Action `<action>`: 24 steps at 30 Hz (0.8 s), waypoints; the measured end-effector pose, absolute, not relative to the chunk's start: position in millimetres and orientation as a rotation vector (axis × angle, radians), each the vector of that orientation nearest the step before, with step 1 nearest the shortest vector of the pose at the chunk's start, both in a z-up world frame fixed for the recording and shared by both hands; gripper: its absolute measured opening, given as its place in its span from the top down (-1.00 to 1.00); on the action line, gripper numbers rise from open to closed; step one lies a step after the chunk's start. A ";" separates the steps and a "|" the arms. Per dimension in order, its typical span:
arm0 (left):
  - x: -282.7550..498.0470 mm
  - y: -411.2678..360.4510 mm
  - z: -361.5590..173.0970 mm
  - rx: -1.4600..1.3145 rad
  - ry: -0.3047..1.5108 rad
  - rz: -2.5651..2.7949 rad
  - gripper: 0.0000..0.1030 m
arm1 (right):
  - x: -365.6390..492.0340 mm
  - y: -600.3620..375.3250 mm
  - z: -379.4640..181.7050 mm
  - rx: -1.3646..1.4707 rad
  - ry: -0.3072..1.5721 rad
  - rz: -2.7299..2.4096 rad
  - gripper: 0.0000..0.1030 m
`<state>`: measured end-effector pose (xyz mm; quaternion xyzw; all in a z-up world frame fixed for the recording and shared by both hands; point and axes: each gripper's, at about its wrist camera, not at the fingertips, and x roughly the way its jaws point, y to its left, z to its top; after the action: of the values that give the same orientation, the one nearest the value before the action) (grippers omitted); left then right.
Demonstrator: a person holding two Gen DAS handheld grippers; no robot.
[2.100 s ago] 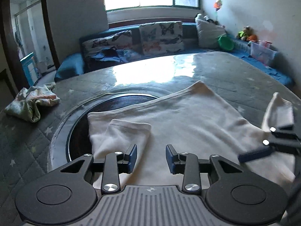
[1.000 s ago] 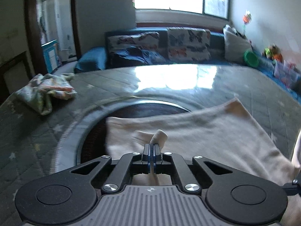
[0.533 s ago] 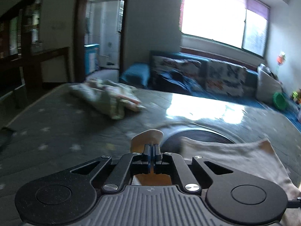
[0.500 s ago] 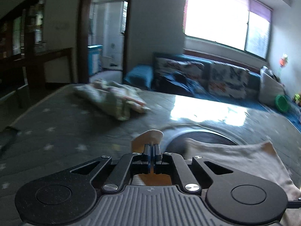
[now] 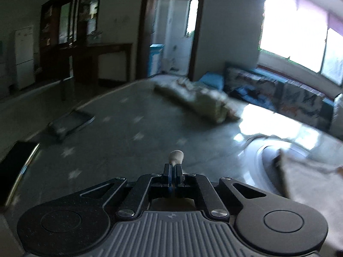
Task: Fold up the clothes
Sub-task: 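Grasp the sleeve edge with the left tool and lift it, then pull the held sleeve outward with the left tool, lay it down, open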
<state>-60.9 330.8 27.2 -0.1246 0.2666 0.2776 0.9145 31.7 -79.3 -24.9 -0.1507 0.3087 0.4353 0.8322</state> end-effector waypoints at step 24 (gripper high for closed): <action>-60.0 316.5 26.4 -0.240 0.609 0.513 0.85 | 22.4 -83.6 -21.1 -0.362 0.674 0.953 -1.00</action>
<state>-60.0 316.5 26.4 -0.1165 0.2957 0.2491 0.9148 22.4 -83.6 -21.1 -0.1699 0.3163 0.4476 0.8190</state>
